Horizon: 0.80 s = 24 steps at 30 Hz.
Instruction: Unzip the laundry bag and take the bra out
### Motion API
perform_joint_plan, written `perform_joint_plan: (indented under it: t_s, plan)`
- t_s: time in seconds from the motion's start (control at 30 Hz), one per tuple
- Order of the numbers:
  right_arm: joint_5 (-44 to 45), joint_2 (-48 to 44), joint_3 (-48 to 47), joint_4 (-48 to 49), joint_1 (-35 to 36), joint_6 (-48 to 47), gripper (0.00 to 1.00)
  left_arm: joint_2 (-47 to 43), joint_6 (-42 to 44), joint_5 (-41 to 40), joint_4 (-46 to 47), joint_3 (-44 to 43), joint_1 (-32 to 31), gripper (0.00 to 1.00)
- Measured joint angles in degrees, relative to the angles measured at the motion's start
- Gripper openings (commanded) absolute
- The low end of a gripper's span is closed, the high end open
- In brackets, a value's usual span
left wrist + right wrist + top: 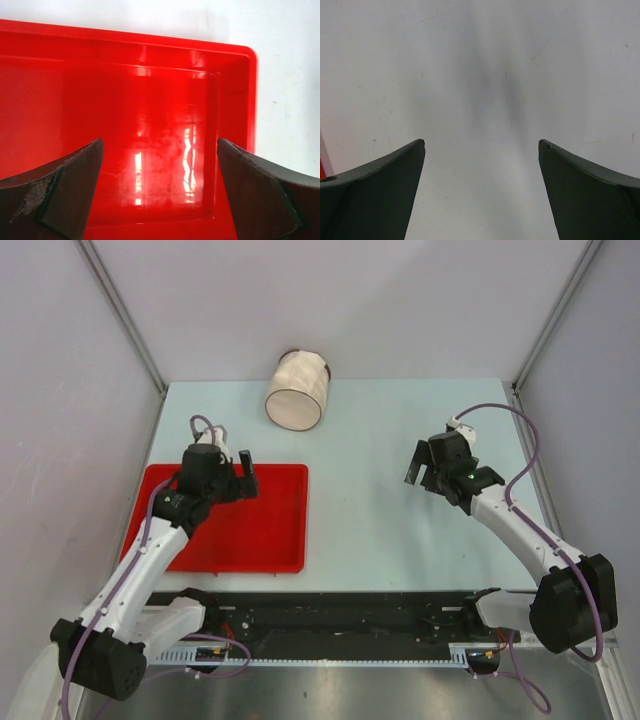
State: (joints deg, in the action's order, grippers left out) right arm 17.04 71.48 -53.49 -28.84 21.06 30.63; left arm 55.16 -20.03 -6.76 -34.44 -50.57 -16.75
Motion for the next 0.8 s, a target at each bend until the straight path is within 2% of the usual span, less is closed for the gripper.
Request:
perform_joint_plan:
  t_s: [0.17,0.3,0.6,0.8]
  plan:
    - [-0.2,0.0,0.0,0.0,0.7,-1.1,1.00,5.4,-0.3,-3.8,0.0,-1.0,0.0,1.00]
    - [-0.4,-0.3,0.0,0.4,3.1,-2.3,1.00,10.7,-1.1,-4.3,-0.8,-5.3,0.0,1.00]
    - [-0.3,-3.7,-0.1,3.1,8.0,-4.9,1.00,22.2,-5.1,-3.8,-1.3,-21.7,0.0,1.00]
    - [0.3,-3.7,-0.3,3.4,8.7,-5.3,1.00,36.5,-9.9,-3.3,-1.9,-38.4,-0.8,1.00]
